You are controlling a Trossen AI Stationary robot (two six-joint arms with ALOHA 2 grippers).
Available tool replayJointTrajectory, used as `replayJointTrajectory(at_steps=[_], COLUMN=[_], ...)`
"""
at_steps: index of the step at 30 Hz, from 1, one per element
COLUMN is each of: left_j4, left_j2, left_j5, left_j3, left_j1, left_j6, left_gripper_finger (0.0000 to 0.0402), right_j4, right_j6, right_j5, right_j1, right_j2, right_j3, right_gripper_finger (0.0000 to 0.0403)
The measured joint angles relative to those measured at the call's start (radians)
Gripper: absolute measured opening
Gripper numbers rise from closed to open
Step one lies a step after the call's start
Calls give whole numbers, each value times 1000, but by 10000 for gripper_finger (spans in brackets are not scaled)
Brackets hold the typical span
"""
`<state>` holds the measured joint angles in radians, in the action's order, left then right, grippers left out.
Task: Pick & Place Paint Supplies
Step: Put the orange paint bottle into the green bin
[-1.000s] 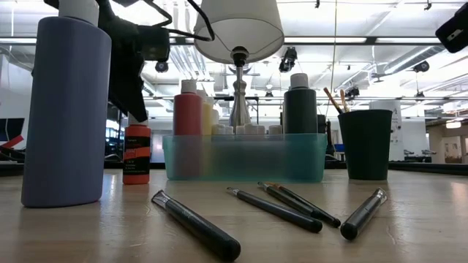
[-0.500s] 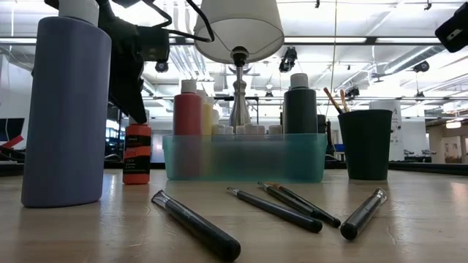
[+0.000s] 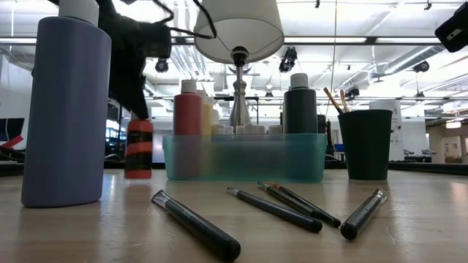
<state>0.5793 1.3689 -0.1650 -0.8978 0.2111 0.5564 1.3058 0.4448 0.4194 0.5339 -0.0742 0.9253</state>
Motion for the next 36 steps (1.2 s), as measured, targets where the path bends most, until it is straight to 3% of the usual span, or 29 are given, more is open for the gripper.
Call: replayJointTrajectory(at_steps=[8, 18, 27, 36], left_j4=[-3, -3, 55, 111], left_j2=[0, 31, 207, 364], left_j5=[83, 89, 132, 148], left_j3=[-118, -351, -577, -727], left_j1=[-6, -105, -237, -269], left_j6=[-104, -345, -580, -687], left_gripper_finger=[123, 125, 125, 125], right_j4=[0, -1, -1, -1], right_j6=[0, 0, 0, 0], right_j5=[0, 0, 0, 0], right_j1=[0, 0, 0, 0], right_j2=[0, 0, 0, -1], right_j3=[0, 0, 0, 0], right_gripper_finger=[8, 8, 8, 8])
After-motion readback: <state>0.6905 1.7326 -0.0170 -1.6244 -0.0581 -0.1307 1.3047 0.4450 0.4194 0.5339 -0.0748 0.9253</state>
